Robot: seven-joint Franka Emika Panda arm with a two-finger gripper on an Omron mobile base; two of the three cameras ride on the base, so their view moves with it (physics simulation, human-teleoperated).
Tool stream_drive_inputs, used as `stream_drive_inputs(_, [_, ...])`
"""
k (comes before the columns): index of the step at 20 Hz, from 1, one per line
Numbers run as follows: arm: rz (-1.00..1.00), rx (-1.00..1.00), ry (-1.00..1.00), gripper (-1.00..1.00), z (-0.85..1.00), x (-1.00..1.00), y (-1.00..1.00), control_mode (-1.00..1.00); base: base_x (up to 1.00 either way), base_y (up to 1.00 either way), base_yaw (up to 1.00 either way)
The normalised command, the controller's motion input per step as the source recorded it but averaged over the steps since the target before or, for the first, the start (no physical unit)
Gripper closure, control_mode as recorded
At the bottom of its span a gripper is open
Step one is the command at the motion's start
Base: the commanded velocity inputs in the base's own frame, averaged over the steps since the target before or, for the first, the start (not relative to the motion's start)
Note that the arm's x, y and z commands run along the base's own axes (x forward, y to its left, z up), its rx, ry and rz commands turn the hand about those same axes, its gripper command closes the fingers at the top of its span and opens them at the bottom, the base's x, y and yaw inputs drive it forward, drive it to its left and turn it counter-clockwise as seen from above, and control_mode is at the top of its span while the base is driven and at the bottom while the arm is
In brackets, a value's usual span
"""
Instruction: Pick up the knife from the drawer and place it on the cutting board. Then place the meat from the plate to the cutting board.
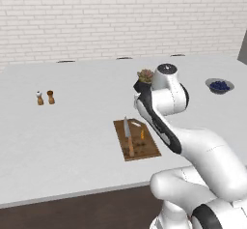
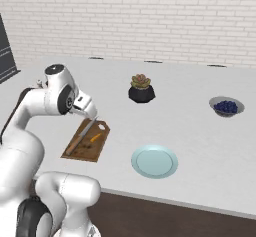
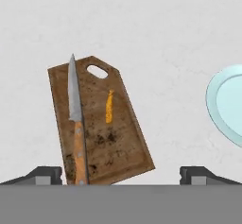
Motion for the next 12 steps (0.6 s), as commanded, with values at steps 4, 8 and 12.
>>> stream_drive_inputs(4, [0.08, -0.01, -0.49, -1.0, 0.98, -1.0, 0.0, -1.0, 0.0, 0.0, 0.0])
stream_drive_inputs(8, [0.07, -0.13, -0.13, -1.0, 0.95, -0.67, 0.23, -1.0, 0.0, 0.0, 0.0])
stream_drive_inputs(12, [0.05, -0.29, 0.13, -1.0, 0.58, -0.17, 0.54, -1.0, 0.0, 0.0, 0.0])
